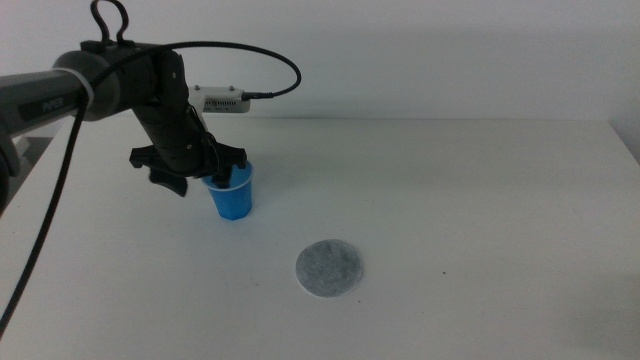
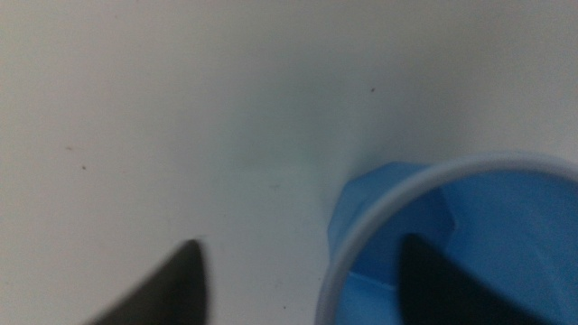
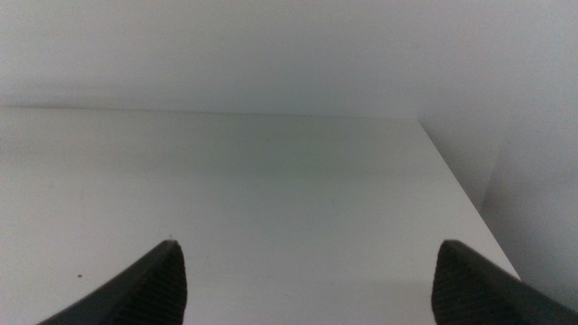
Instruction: Place an empty cup on a cup mat.
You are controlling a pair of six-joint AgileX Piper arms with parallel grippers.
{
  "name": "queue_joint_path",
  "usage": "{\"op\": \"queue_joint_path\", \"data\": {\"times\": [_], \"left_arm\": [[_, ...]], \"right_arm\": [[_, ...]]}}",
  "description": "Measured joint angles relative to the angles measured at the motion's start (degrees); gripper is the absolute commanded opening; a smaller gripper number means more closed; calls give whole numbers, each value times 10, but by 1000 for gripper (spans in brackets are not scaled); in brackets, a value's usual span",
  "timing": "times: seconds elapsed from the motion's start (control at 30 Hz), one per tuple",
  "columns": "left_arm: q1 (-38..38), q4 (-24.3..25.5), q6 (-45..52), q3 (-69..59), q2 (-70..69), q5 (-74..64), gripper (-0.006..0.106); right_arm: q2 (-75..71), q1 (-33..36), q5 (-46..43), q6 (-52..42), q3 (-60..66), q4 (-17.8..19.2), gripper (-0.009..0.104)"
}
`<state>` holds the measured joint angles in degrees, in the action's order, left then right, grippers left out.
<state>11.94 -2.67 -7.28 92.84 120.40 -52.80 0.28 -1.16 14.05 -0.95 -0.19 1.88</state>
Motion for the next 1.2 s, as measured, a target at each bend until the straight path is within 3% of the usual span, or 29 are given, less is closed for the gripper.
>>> {"op": "queue_joint_path", "data": {"times": [0.07, 0.13, 0.33, 0.77, 1.2], "left_arm": [[0, -1, 0, 0, 1, 0, 19], [0, -8, 0, 0, 0, 0, -2], [15, -35, 6, -7, -53, -30, -2], [195, -44, -58, -78, -140, -6, -2], [203, -55, -77, -95, -84, 37, -2]], "right_arm": [[0, 0, 0, 0, 0, 0, 93], [0, 0, 0, 0, 0, 0, 93], [0, 0, 0, 0, 0, 0, 93], [0, 0, 0, 0, 0, 0, 93], [0, 0, 0, 0, 0, 0, 93]]}}
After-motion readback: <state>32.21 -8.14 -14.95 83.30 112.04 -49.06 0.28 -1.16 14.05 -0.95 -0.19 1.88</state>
